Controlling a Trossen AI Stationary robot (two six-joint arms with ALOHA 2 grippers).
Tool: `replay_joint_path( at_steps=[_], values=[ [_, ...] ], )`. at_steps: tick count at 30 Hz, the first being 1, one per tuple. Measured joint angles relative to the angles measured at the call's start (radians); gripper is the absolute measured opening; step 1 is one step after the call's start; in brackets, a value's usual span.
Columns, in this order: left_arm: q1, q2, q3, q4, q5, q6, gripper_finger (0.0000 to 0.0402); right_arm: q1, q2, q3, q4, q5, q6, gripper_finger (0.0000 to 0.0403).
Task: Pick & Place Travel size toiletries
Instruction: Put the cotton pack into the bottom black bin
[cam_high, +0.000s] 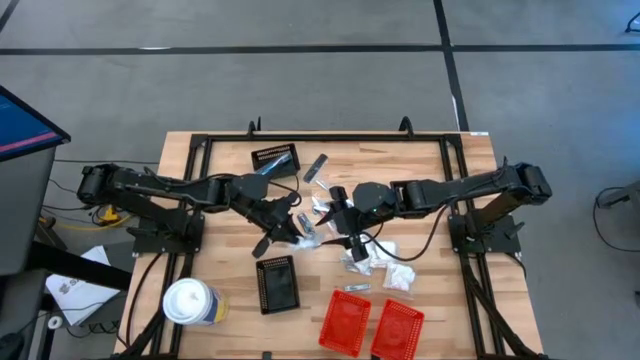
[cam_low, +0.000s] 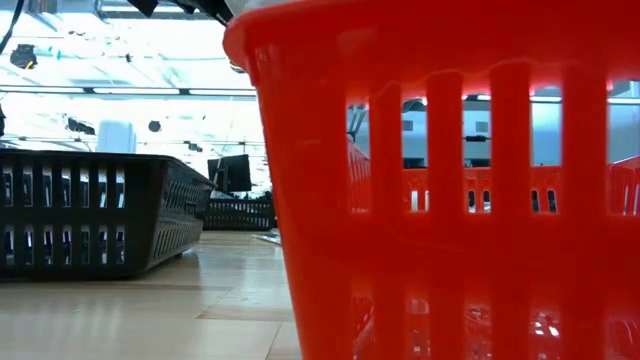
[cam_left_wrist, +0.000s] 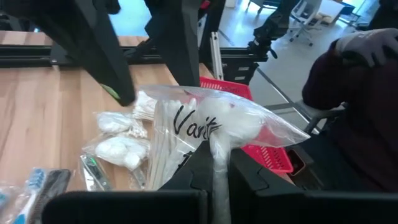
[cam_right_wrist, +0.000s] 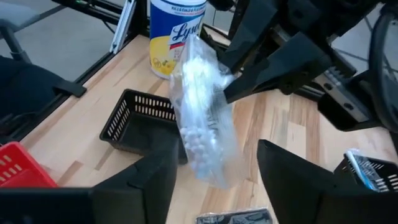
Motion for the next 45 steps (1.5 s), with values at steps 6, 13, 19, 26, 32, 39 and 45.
replay_joint_path(
  at_steps=[6, 13, 19, 26, 32, 39, 45],
  values=[
    [0.0, 0.0, 0.0, 0.007, -0.003, 0.016, 0.0011, 0.0, 0.005, 0.0, -0.003, 0.0, 0.004, 0.0165],
    [0.0, 0.0, 0.0, 0.014, -0.027, 0.016, 0.0012, 0.0, 0.008, 0.0, -0.007, 0.0, -0.003, 0.014],
    [0.0, 0.0, 0.0, 0.014, -0.028, 0.016, 0.0012, 0.0, 0.008, 0.0, -0.006, 0.0, -0.003, 0.011],
    [0.0, 0.0, 0.0, 0.014, -0.034, 0.002, 0.0019, 0.0, 0.004, 0.0, -0.008, 0.001, -0.019, 0.0058],
    [-0.001, -0.011, 0.001, 0.016, -0.118, -0.02, 0.0047, 0.0, -0.013, -0.001, -0.018, 0.005, -0.027, 0.0008],
    [-0.011, -0.085, 0.001, -0.023, -0.266, -0.03, 0.0086, 0.0, -0.03, 0.001, -0.024, 0.078, 0.046, 0.0005],
    [-0.069, -0.211, 0.001, -0.117, -0.571, -0.025, 0.0107, 0.006, -0.062, 0.001, -0.029, 0.148, 0.139, 0.0002]
  ],
)
